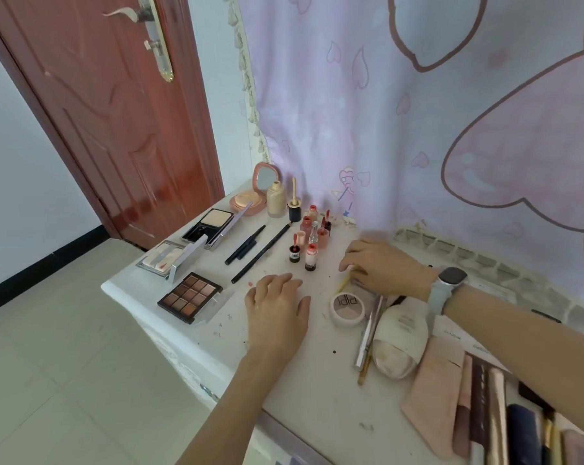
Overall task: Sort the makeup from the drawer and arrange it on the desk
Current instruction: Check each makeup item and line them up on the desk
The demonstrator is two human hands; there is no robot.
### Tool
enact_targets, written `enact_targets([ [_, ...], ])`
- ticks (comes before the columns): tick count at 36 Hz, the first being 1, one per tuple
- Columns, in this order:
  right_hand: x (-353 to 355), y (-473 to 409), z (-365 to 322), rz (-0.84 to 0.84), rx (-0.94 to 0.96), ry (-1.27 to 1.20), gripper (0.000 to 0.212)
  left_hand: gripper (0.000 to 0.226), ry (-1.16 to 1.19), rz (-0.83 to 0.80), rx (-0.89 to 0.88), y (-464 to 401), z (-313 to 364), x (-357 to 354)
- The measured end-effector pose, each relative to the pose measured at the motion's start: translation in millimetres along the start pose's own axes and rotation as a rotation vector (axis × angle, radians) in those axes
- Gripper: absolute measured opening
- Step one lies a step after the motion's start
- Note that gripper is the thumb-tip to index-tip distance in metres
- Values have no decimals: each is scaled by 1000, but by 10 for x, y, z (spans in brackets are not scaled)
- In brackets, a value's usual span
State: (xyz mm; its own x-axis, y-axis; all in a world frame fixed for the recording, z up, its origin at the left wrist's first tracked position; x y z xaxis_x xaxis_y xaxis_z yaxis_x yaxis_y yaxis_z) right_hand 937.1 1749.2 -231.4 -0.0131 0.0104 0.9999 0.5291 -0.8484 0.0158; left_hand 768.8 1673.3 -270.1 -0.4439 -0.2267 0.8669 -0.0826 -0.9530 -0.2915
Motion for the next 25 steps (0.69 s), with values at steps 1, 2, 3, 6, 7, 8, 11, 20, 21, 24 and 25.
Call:
enact_targets([
  [1,3,-15,-24,-15,38,50,30,38,-24,-22,-17,18,6,-19],
  [2,4,-33,-53,-26,76,92,30,38,-49,-41,-35,34,13,-38],
  [3,4,-46,-91,-44,108,129,30,39,-71,-50,-49,51,18,-49],
  [6,-7,-75,-174,-92,170,241,22,38,-83,-37,-60,72,10,-50],
  [7,-7,-80,-196,-91,190,287,18,38,-82,-32,-61,77,6,-48],
  [8,-8,-82,-223,-85,214,332,15,38,-81,-27,-65,81,1,-48],
  [11,-21,-60,-262,-76,286,453,17,37,-76,-23,-72,90,-4,-52],
  [20,571,241,-329,514,279,116,3,33,46,30,-82,124,-29,15],
  [21,651,285,-309,564,206,-21,4,32,63,42,-79,126,-25,25],
  [24,789,442,-213,655,-24,-541,3,30,140,83,-56,129,-11,70],
  [25,815,490,-192,688,-75,-705,2,29,177,95,-51,125,-6,88],
])
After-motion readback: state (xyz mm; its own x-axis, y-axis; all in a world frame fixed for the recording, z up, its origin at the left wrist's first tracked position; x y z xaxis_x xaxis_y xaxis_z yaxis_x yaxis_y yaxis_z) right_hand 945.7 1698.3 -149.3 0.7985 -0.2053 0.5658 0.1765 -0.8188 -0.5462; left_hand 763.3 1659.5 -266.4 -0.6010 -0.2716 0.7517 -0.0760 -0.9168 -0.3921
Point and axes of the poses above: each hand's wrist, its own y-axis away from the middle knuckle, its own x-axis out of the back of the hand, z = x × y, the point moved 5 cm from there along -y, towards the middle knuckle, and after that the axes turned 7 degrees about -x, right-handed, at the moved point
